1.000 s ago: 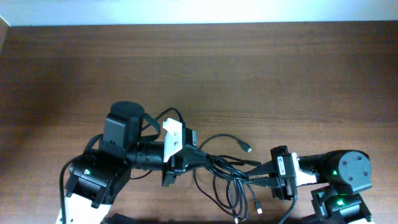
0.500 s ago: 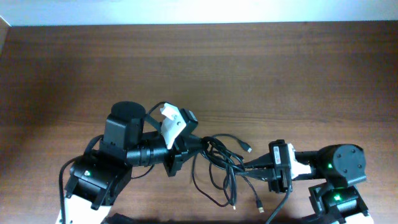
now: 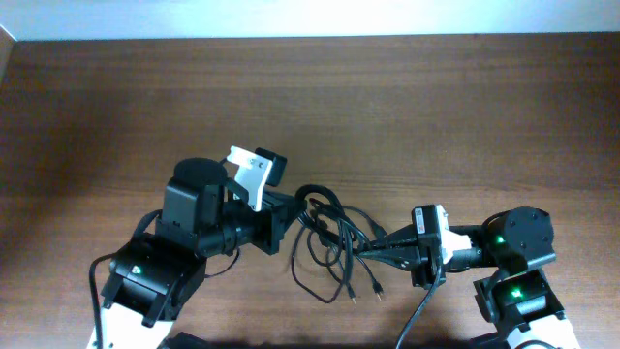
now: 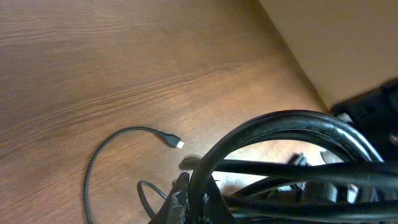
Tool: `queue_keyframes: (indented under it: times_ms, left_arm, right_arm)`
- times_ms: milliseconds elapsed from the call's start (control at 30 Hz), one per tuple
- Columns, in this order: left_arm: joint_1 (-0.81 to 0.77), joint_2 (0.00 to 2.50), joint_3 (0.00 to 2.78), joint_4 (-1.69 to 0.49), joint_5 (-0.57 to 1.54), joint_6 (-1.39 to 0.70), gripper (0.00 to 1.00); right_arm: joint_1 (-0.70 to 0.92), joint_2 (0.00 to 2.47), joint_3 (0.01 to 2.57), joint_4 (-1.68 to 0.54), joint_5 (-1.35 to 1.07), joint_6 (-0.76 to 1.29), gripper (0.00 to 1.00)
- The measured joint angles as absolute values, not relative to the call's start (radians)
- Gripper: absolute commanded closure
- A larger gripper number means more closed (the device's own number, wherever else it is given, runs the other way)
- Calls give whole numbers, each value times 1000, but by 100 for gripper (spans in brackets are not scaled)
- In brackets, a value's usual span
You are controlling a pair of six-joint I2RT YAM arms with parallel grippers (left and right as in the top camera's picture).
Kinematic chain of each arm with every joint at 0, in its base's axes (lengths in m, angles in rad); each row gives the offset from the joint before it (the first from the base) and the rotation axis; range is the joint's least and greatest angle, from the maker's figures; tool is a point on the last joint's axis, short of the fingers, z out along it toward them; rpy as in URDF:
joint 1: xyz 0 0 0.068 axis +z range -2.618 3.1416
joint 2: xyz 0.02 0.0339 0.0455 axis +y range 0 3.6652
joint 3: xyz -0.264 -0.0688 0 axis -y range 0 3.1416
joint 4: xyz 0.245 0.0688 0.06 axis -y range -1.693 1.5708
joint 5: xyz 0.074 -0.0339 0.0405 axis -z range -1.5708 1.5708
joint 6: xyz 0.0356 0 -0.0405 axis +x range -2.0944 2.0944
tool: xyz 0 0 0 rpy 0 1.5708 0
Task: Untangle cables
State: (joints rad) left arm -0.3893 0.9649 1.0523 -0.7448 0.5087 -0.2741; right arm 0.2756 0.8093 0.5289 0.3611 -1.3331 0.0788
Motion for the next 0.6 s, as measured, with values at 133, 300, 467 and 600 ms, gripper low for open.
queue_keyframes:
  times_ms: [133, 300, 467, 600]
  left_arm:
    - [-390, 965, 1052, -744, 490, -301, 100]
    - [-373, 969, 1052, -745, 404, -307, 100]
    - [-369, 974, 1052, -745, 346, -275, 100]
    - [-369, 974, 1052, -754, 339, -218, 100]
  right_arm:
    - [276, 809, 529, 361, -1333, 79, 91]
    - [276, 803, 530, 369, -1376, 81, 40]
    - [276, 799, 531, 371, -1406, 78, 1]
    - [276, 799, 531, 370, -1409, 83, 1]
